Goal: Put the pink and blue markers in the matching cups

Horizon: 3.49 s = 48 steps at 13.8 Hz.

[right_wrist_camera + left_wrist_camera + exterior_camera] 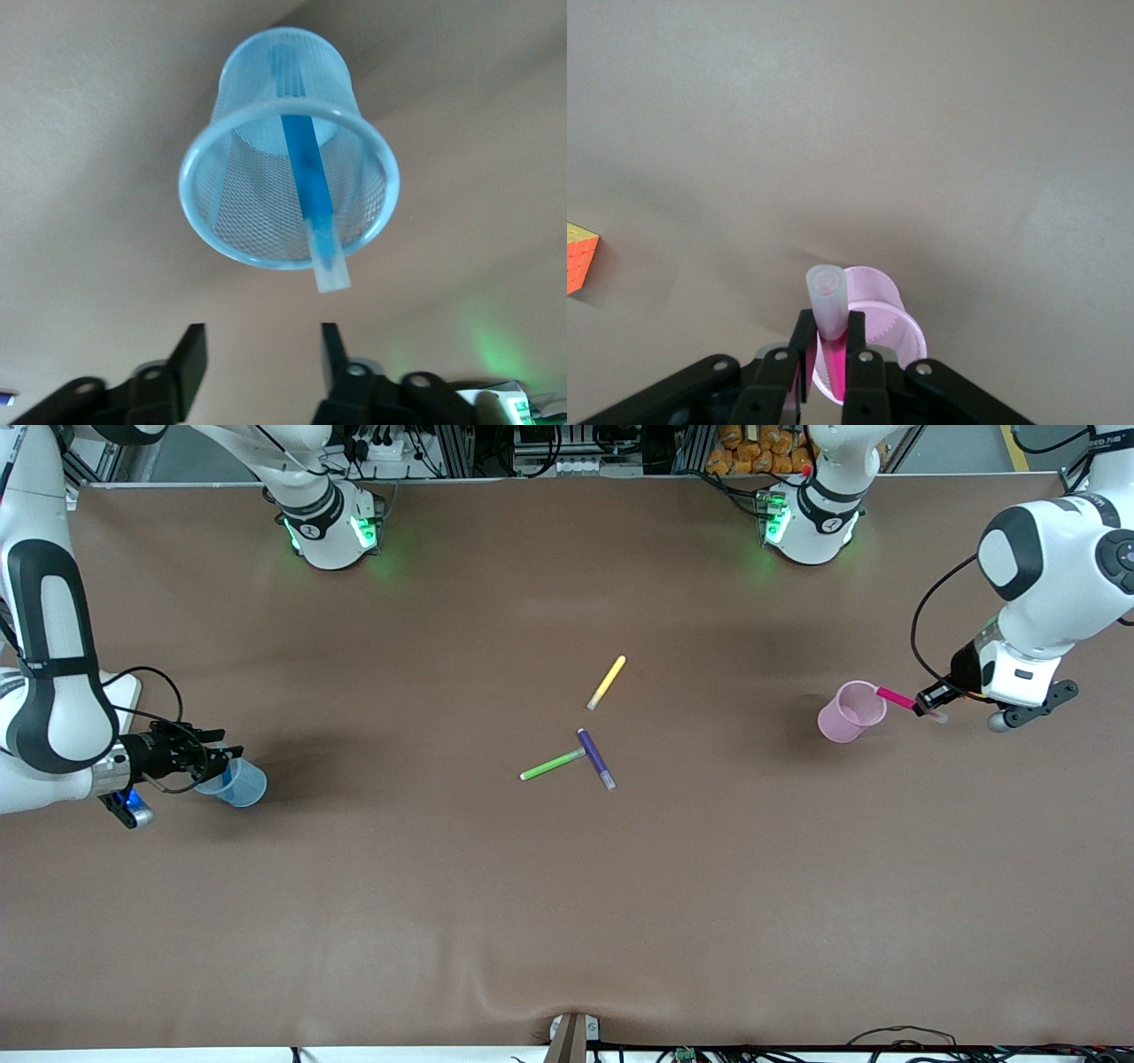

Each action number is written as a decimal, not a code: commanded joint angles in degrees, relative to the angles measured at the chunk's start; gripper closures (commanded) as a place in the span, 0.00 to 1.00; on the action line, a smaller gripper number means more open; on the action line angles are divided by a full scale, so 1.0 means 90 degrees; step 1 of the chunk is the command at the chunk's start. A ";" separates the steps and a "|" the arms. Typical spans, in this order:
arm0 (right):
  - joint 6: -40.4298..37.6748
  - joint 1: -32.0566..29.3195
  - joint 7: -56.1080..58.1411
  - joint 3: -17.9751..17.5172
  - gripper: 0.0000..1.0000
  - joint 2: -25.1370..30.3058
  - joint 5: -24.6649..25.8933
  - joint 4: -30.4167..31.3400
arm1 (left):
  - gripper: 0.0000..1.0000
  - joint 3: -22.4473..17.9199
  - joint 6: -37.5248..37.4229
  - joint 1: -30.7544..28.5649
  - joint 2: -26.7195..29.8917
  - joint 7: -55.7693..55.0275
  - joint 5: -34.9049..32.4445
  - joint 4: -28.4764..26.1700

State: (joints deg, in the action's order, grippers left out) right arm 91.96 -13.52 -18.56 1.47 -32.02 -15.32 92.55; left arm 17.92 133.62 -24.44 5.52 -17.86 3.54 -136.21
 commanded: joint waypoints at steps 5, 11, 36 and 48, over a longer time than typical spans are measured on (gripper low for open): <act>-0.1526 0.0133 0.0090 -0.0163 0.00 -0.0076 -0.0124 -0.1736 | 1.00 0.0099 0.0934 0.0001 0.0080 -0.0086 -0.0071 -0.0647; -0.3146 0.0876 0.0158 -0.0153 0.00 0.0147 -0.0085 -0.3876 | 1.00 0.0118 0.0934 0.0069 -0.0310 -0.0125 -0.0071 -0.0618; -0.1596 0.1463 0.1740 -0.0104 0.00 0.4515 0.1779 -0.0429 | 0.00 0.0577 -0.1759 0.0118 -0.0721 -0.0467 -0.0090 0.1744; -0.1623 0.1287 0.2219 -0.0085 0.00 0.4036 0.1663 -0.1074 | 0.00 0.0519 -0.3459 0.0040 -0.0721 0.0107 -0.0501 0.3766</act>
State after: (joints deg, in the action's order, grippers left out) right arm 78.30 -0.89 0.89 1.21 5.04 0.84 84.56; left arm 22.68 104.84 -23.61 -1.07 -19.30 0.30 -104.72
